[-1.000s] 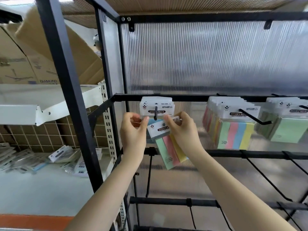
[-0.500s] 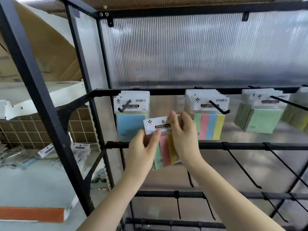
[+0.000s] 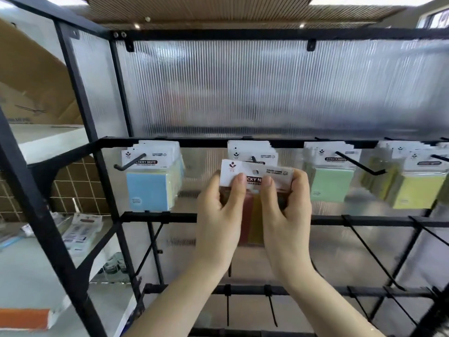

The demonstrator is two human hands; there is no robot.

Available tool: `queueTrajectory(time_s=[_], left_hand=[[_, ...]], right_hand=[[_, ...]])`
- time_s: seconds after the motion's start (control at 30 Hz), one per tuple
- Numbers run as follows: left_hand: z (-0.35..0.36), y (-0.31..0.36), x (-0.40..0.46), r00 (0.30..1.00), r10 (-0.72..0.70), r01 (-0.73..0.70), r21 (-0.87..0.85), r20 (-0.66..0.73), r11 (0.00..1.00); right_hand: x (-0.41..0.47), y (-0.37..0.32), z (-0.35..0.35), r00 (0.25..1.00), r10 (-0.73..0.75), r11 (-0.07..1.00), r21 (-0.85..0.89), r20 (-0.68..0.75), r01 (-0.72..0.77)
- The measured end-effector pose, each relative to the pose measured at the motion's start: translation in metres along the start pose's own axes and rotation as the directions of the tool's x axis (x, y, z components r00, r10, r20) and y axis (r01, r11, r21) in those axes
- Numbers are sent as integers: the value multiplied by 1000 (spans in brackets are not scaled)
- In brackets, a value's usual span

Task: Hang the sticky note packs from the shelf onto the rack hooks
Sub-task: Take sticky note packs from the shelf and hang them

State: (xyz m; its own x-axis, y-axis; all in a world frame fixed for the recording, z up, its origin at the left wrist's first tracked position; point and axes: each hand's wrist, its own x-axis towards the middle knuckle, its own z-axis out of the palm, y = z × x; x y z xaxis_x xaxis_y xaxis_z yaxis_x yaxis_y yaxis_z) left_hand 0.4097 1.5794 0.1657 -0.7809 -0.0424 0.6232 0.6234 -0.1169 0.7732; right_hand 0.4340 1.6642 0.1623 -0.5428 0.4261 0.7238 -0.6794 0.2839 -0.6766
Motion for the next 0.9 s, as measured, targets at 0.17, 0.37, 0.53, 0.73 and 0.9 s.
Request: queueTrajectory(time_s=[0.17, 0.37, 0.53, 0.73, 0.9], left_hand=[[19, -3, 0, 997, -82, 81, 27, 9, 996], [24, -6, -1, 995, -98, 99, 29, -34, 995], [25, -6, -1, 995, -47, 49, 11, -87, 999], [27, -12, 2, 995, 15, -12, 29, -102, 1000], [26, -20, 6, 996, 6, -2, 51, -87, 999]], right_hand=[[16, 6, -16, 999, 51, 998, -35, -13, -51], [25, 13, -20, 998, 56, 997, -50, 29, -55], [28, 13, -19, 996, 63, 997, -37, 61, -60], [30, 11, -20, 996, 58, 998, -33, 72, -56], [32, 19, -19, 994, 78, 995, -71, 76, -73]])
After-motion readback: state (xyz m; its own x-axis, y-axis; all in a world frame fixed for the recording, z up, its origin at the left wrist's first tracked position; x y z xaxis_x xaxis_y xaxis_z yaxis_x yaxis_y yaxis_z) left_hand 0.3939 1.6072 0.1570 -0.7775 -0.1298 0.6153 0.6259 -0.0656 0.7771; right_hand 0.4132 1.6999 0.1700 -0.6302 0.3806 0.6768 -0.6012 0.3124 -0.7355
